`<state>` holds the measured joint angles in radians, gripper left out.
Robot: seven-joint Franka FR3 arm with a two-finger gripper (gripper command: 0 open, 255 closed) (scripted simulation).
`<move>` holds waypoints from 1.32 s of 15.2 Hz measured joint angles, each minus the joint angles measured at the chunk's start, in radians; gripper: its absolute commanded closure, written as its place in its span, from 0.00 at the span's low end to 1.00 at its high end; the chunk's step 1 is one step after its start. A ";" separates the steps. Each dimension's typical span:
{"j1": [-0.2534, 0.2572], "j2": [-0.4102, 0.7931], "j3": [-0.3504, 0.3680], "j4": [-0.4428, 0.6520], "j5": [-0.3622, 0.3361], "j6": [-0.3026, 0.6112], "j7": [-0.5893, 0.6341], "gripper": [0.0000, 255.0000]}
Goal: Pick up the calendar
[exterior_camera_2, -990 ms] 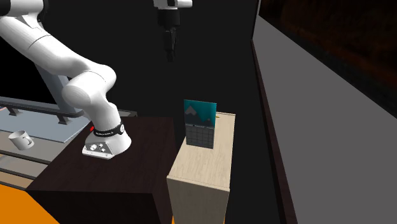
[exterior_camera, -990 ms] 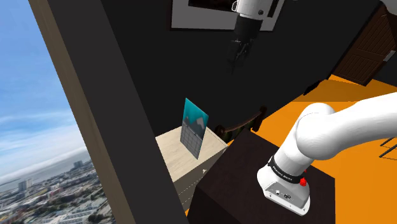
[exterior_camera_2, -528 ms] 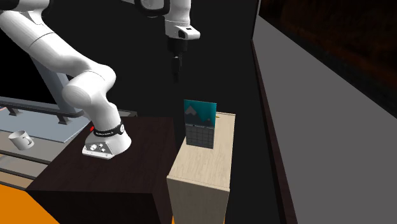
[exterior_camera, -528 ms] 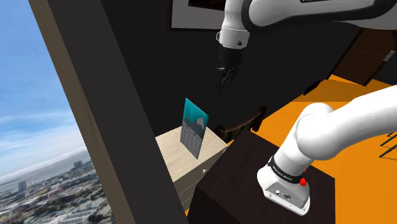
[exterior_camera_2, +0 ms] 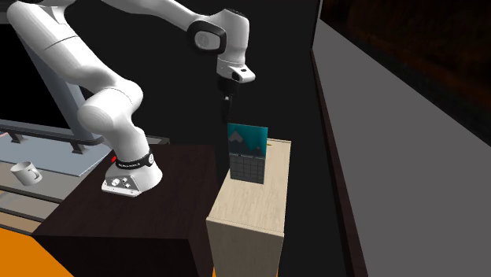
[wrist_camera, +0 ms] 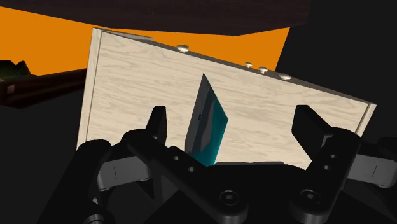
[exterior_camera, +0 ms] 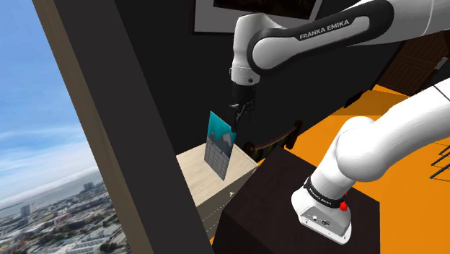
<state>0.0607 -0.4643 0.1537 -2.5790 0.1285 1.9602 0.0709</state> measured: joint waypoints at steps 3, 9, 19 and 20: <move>0.001 0.028 0.005 -0.021 0.004 0.046 0.001 0.00; 0.002 0.065 0.011 -0.059 0.007 0.121 0.000 1.00; 0.002 0.059 0.010 -0.058 0.007 0.114 0.000 1.00; 0.002 0.052 0.008 -0.053 0.006 0.102 -0.002 1.00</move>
<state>0.0624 -0.4122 0.1621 -2.6323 0.1346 2.0626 0.0694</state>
